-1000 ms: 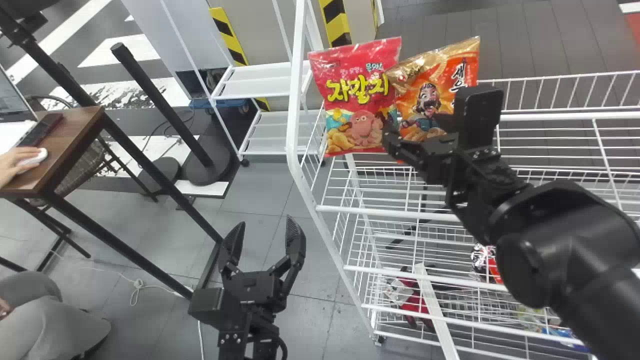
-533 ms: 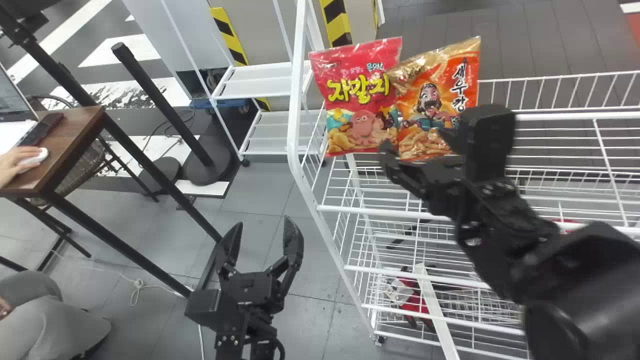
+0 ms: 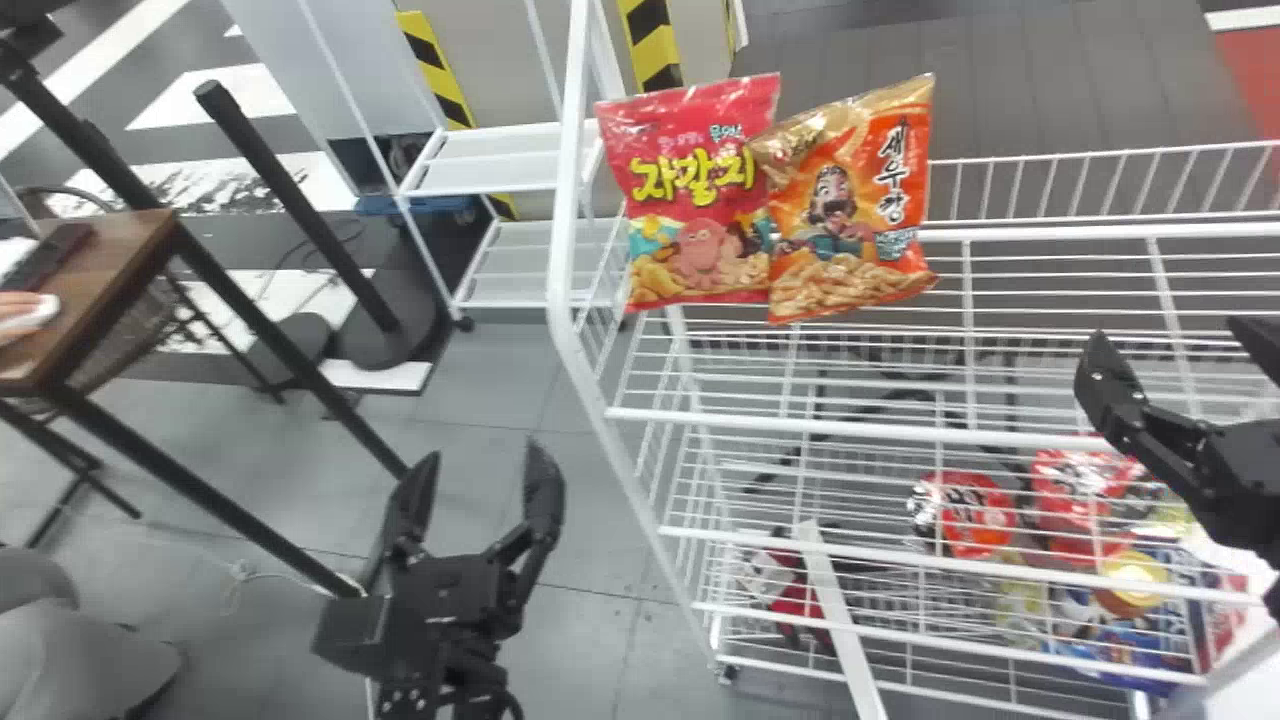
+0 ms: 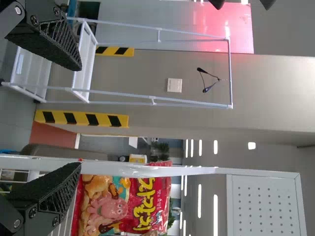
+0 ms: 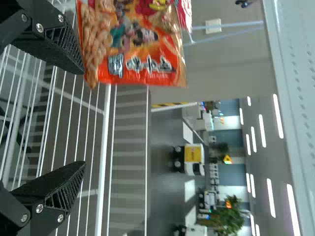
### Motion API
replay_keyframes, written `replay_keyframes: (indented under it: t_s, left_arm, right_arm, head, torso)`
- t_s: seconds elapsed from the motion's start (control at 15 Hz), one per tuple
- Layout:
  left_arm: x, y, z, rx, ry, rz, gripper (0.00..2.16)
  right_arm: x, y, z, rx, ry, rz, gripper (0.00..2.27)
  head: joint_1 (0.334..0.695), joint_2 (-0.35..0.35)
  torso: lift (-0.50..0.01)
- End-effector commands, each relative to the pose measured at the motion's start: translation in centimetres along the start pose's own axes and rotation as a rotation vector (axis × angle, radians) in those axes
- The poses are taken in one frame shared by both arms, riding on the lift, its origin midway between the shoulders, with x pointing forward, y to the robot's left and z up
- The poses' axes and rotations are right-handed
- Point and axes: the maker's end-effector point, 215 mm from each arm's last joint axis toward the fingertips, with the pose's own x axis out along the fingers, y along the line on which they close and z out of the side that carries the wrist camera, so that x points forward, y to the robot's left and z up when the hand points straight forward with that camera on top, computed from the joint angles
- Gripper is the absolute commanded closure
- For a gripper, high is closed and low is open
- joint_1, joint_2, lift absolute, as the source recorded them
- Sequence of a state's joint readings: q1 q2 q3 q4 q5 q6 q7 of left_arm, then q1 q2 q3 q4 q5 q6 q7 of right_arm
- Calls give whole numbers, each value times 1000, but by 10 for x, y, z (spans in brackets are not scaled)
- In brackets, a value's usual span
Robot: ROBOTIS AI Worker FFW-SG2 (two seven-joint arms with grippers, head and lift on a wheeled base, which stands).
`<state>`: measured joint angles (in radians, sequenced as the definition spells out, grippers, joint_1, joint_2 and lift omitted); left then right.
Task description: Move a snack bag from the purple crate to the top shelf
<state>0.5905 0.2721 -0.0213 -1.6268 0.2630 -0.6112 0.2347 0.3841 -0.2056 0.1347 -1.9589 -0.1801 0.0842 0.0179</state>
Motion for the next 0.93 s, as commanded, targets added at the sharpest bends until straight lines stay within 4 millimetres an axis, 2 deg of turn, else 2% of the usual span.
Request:
replay_keyframes:
  t_s: [0.0,0.07,0.13,0.27,0.4,0.87]
  left_arm:
    - [-6,-3,-2,2,6,1,137]
    - [-9,-6,-4,1,9,2,137]
    - [-11,-10,-5,4,11,0,137]
    - [-15,-13,-6,6,18,0,137]
    - [-17,-14,-7,1,23,7,137]
    - [-24,-24,-11,19,40,6,137]
  right_arm:
    - [-31,-35,0,-20,-47,-46,188]
    - [-41,-46,-13,-10,-33,-53,188]
    - [-50,-54,-17,-1,-51,-64,188]
    - [-60,-59,-27,-4,-41,-74,188]
    - [-64,-56,-35,-3,-25,-65,188]
    - [-74,-49,-47,12,-17,-69,184]
  head:
    - [695,236]
    - [695,218]
    - [695,201]
    - [695,172]
    - [695,141]
    - [695,131]
  torso:
    - [0]
    - [0]
    - [0]
    - [0]
    - [0]
    - [0]
